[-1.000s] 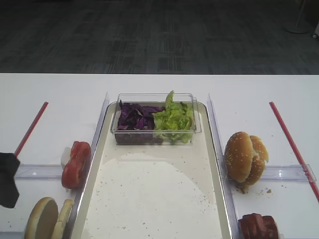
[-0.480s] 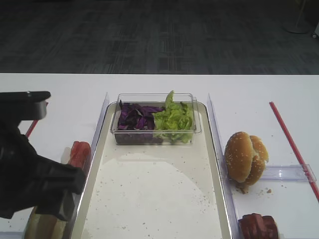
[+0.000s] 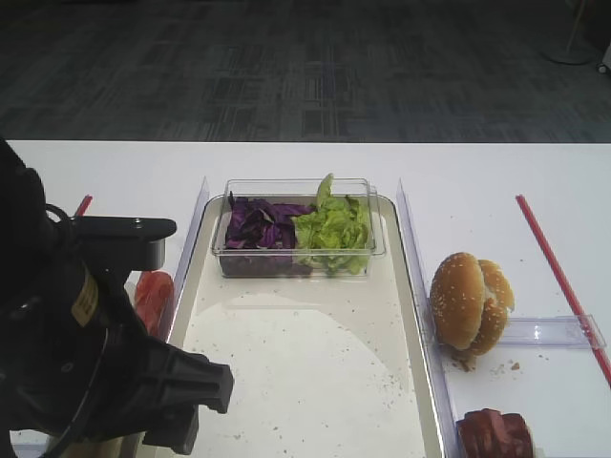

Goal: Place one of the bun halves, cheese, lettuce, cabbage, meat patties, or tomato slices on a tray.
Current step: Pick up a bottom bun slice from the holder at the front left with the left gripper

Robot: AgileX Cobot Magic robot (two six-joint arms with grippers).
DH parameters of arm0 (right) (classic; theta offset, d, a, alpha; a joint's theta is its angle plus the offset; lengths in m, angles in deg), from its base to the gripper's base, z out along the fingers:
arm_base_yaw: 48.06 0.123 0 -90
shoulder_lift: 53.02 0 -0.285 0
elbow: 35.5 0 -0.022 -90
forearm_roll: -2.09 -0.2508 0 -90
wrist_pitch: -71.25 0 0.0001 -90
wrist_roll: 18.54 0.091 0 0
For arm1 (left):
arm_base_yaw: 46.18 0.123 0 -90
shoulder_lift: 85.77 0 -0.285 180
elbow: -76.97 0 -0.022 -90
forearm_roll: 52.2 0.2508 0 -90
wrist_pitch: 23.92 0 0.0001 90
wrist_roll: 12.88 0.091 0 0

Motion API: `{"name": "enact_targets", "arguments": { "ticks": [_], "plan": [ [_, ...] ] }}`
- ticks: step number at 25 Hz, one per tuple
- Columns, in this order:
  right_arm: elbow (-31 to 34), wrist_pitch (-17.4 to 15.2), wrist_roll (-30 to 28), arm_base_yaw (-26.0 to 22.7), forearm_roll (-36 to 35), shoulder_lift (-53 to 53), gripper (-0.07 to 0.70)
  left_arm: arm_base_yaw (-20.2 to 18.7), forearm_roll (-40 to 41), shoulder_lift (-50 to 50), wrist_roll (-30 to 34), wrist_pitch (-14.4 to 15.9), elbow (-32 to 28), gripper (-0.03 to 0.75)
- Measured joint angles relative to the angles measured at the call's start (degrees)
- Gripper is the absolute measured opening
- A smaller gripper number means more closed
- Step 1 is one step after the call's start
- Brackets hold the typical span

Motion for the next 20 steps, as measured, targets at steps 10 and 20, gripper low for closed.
{"name": "enact_targets", "arguments": {
  "ticks": [10,20],
  "plan": [
    [0.0,0.0,0.0,0.0,0.0,0.0,0.364,0.0,3.39,4.88,-0.64,-3.09,0.13,0.538],
    [0.0,0.0,0.0,0.0,0.0,0.0,0.364,1.42,6.98,8.24,-1.04,-3.23,0.13,0.515]
  ]
}}
